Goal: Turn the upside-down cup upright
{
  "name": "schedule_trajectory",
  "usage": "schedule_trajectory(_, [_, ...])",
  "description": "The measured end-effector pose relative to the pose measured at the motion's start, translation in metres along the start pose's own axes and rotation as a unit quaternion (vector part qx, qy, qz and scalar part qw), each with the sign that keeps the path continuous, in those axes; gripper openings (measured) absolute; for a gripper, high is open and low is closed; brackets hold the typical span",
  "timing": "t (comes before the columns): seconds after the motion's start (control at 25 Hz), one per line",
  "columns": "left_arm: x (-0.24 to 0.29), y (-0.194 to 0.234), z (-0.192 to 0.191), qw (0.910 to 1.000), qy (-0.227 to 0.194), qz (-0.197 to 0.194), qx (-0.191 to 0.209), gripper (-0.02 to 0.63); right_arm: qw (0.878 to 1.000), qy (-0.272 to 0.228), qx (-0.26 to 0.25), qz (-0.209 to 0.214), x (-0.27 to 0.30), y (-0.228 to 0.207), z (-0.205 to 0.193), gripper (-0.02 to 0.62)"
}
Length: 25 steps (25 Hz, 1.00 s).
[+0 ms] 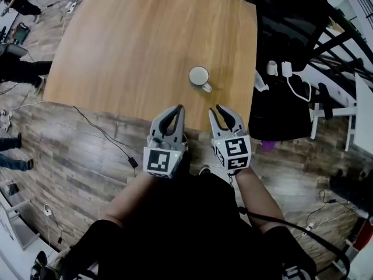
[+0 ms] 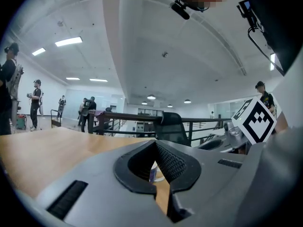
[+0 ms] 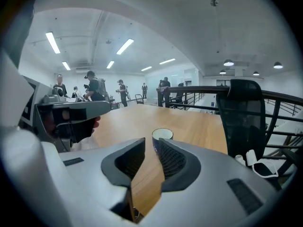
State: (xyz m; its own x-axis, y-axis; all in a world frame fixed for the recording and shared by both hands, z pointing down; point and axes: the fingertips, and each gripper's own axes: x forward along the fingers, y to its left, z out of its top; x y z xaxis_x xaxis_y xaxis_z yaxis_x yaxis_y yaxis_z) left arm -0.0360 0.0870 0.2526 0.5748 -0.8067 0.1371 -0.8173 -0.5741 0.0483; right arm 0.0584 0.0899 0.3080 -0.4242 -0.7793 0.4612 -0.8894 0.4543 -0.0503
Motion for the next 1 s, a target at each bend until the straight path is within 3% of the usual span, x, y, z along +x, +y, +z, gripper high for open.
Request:
schedule_trajectory(0.12, [0.025, 0.028, -0.012, 0.9999, 0.010, -0.005, -0.006, 0.008, 0.999, 0.043, -0.001, 0.013, 0.046, -0.008, -0.012, 0.146])
schedule_trajectory(0.28, [0.053, 0.056, -0.033, 0.9993, 0.025, 0.004, -0.026, 0.008, 0.997, 0.075, -0.012, 0.010, 0.092, -0.029, -0.027, 0.186])
schedule_trajectory(0.48, [0.073, 0.075, -0.067, 0.9980, 0.049, 0.019, -0.034, 0.008, 0.996, 0.079, -0.018, 0.042, 0.131, -0.042, -0.029, 0.263])
schedule_trajectory(0.64, [0.086, 0.086, -0.092, 0.9968, 0.059, 0.037, -0.039, 0.008, 0.996, 0.060, -0.010, 0.072, 0.155, -0.039, -0.016, 0.307])
schedule_trajectory(0.84, [0.097, 0.092, -0.122, 0.9963, 0.068, 0.042, -0.032, 0.008, 0.992, 0.071, -0.060, 0.091, 0.182, -0.033, -0.011, 0.336])
schedule_trajectory(1.0, [0.094, 0.095, -0.137, 0.9955, 0.069, 0.045, -0.046, 0.008, 0.993, 0.059, -0.038, 0.092, 0.197, -0.036, -0.007, 0.339])
